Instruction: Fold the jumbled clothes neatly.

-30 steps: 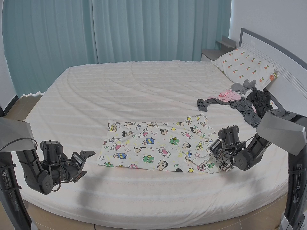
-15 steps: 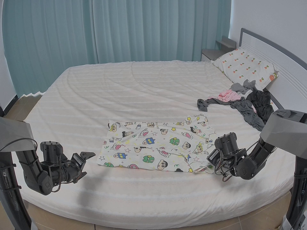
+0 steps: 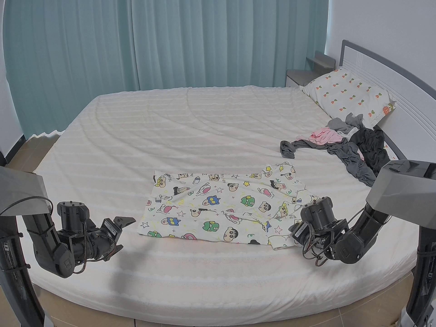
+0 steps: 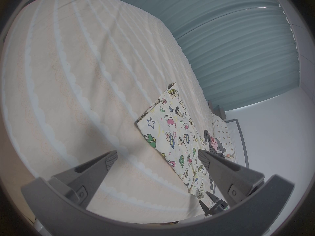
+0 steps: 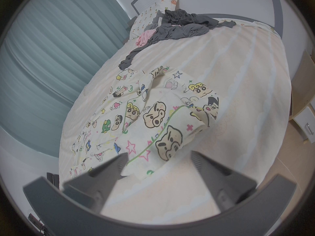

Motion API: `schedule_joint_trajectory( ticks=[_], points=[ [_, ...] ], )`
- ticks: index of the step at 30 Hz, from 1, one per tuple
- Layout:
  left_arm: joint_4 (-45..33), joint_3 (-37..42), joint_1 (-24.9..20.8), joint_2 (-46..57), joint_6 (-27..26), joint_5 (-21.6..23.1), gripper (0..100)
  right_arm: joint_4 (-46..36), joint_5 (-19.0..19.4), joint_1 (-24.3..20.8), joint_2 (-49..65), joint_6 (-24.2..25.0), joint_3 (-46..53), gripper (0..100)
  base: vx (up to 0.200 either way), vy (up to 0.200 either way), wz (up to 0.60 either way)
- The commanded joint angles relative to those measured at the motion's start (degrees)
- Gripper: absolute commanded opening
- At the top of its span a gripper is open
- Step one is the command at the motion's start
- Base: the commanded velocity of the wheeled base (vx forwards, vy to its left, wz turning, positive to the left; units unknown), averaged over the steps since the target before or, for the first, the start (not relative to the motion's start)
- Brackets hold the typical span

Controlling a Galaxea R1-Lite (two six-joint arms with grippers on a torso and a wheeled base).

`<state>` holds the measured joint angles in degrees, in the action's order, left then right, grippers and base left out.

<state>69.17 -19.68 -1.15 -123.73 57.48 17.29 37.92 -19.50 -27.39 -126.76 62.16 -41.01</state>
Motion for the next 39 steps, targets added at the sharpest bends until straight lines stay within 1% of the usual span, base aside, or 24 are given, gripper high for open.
schedule_joint_trajectory(
  ticks=[1,5,9,12,13,15,16,17,20,21,23,27,33,39],
  points=[
    [0.0,-0.01,-0.08,-0.19,0.0,-0.06,100,-0.13,0.34,-0.82,7.05,-2.57,1.11,100,0.0,0.0,0.0],
    [0.0,-0.01,0.0,-0.19,0.0,-0.06,100,-0.13,1.93,-0.21,8.11,-7.4,-1.53,100,0.0,0.0,0.0],
    [0.18,1.75,0.0,0.34,0.0,0.03,100,-0.4,3.95,1.38,2.74,-8.55,-7.59,100,0.0,0.0,0.0],
    [2.9,5.44,0.0,0.6,0.09,0.47,100,-1.98,5.53,2.52,-0.77,-8.55,-11.29,100,0.0,0.0,0.0],
    [6.33,7.37,0.09,0.16,0.09,0.47,100,-3.12,6.67,3.05,-2.44,-8.46,-11.46,100,0.0,0.0,0.0],
    [10.02,8.51,0.27,-0.19,0.35,0.56,100,-3.21,6.94,3.66,-3.67,-8.19,-10.76,100,0.0,0.0,0.0],
    [10.55,8.78,0.27,-0.28,0.35,0.56,100,-3.12,6.94,3.75,-3.94,-8.11,-10.67,100,0.0,0.0,0.0],
    [13.1,9.57,0.27,-1.51,0.35,0.56,100,-2.86,6.94,4.28,-5.69,-7.49,-9.7,100,0.0,0.0,0.0],
    [16.35,10.71,0.27,-2.56,0.44,0.56,100,-1.98,6.94,6.56,-8.51,-5.82,-9.35,100,0.0,0.0,0.0],
    [16.44,10.71,0.27,-2.65,0.44,0.56,100,-1.98,6.94,6.65,-8.51,-5.73,-9.35,100,0.0,0.0,0.0],
    [17.4,10.97,0.35,-3.18,0.27,0.56,100,-2.24,7.38,7.18,-8.86,-3.89,-9.09,100,0.0,0.0,0.0],
    [17.4,11.06,0.18,-3.44,0.27,0.12,100,-2.33,7.64,8.32,-9.74,-3.62,-8.82,100,0.0,0.0,0.0],
    [17.4,11.06,0.18,-3.44,0.27,0.2,100,-1.98,7.2,8.06,-7.63,-3.62,-8.03,100,0.0,0.0,0.0],
    [17.4,10.53,0.35,-3.18,0.35,0.73,100,-2.33,7.2,6.39,4.85,-3.54,-6.54,100,0.0,0.0,0.0]
  ],
)
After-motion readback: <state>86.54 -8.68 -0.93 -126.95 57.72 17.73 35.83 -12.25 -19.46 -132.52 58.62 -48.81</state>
